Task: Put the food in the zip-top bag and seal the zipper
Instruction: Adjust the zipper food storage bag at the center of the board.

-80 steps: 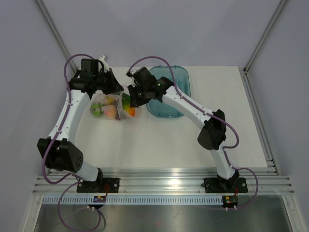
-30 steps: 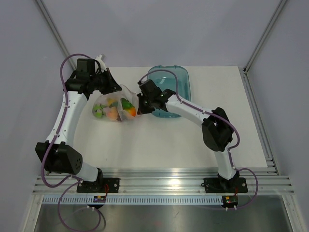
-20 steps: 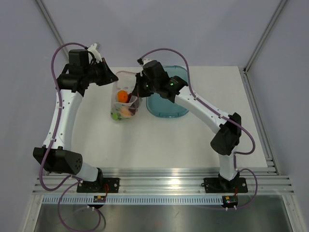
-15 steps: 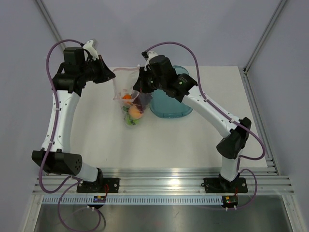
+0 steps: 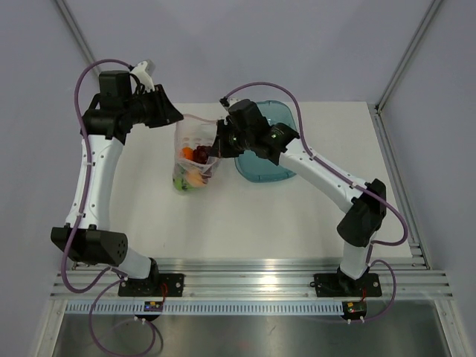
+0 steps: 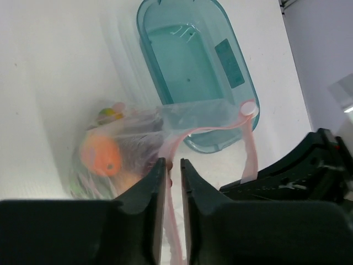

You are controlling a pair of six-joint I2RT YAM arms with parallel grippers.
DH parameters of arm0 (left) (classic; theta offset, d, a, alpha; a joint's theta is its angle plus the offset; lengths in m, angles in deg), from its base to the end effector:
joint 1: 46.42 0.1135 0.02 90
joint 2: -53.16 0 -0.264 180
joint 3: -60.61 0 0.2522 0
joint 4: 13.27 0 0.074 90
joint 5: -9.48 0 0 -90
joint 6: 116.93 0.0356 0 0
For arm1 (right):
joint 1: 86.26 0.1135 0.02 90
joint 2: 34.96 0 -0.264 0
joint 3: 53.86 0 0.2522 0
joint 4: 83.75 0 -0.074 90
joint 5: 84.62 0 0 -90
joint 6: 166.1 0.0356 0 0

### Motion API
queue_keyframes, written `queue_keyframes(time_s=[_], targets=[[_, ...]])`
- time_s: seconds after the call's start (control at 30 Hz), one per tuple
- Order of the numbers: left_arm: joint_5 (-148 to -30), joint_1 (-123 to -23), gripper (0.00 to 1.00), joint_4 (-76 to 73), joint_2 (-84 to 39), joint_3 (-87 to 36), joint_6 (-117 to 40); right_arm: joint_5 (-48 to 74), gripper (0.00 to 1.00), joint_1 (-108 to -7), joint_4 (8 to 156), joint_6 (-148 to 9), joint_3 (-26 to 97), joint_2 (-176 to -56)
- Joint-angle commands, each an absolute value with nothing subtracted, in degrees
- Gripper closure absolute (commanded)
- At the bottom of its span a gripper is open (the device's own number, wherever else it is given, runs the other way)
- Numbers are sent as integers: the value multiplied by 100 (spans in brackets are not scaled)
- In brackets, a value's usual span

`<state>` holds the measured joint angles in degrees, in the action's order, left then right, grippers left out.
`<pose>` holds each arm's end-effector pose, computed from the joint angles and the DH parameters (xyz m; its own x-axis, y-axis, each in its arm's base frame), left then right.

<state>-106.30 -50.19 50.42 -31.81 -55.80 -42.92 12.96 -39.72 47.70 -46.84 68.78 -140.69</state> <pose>0.3001 -0.0353 0.4514 -0.6293 -0.2071 -0.7491 0.2631 0.8502 -0.4561 0.2896 0.3124 0.3836 -0.7042 -0.0388 -0.7089 -0.5187 0.7098 0.4765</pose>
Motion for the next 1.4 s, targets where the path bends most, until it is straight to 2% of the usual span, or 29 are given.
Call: queue_keyframes(time_s=[0.0,0.17,0.23,0.37,0.47,0.67,0.8,1.17,1.27,1.3,1.33,1.37], targets=[[-11119,-4994,62,4829,-3402,-6089,-4249,1663,100,-3889,5618,-3982,6276,-13770],[-10778,-5126,33,4892,-2877,-5723,-3836,1734,100,-3889,5771,-3821,6282,-13867],[-10436,-5126,32,4603,-2491,-5014,-3669,1707,100,-3889,5718,-3883,6413,-13893],[-10670,-5126,37,3619,-1314,-3571,-3554,1646,100,-3898,5612,-3971,6669,-13963],[-10706,-5126,37,3196,-987,-2938,-3615,1672,100,-3898,5551,-4015,6809,-14034],[-10610,-5135,38,3099,-784,-2557,-3589,1751,100,-3898,5507,-4077,6889,-14069],[-10364,-5135,42,3003,-845,-2539,-3747,1742,100,-3898,5515,-4103,6871,-14034],[-10566,-5345,65,2853,-1161,-2618,-4072,1777,100,-3889,5516,-4112,6871,-14043],[-10531,-5390,81,2949,-1302,-2750,-4116,1795,100,-3898,5507,-4129,6862,-14043],[-10496,-5390,95,2958,-1354,-2777,-4151,1795,100,-3898,5498,-4147,6871,-14034],[-10382,-5390,100,2984,-1381,-2812,-4152,1804,100,-3889,5507,-4208,6871,-14016],[-10338,-5390,100,3037,-1399,-2864,-4152,1804,98,-3889,5489,-4270,6880,-13999]])
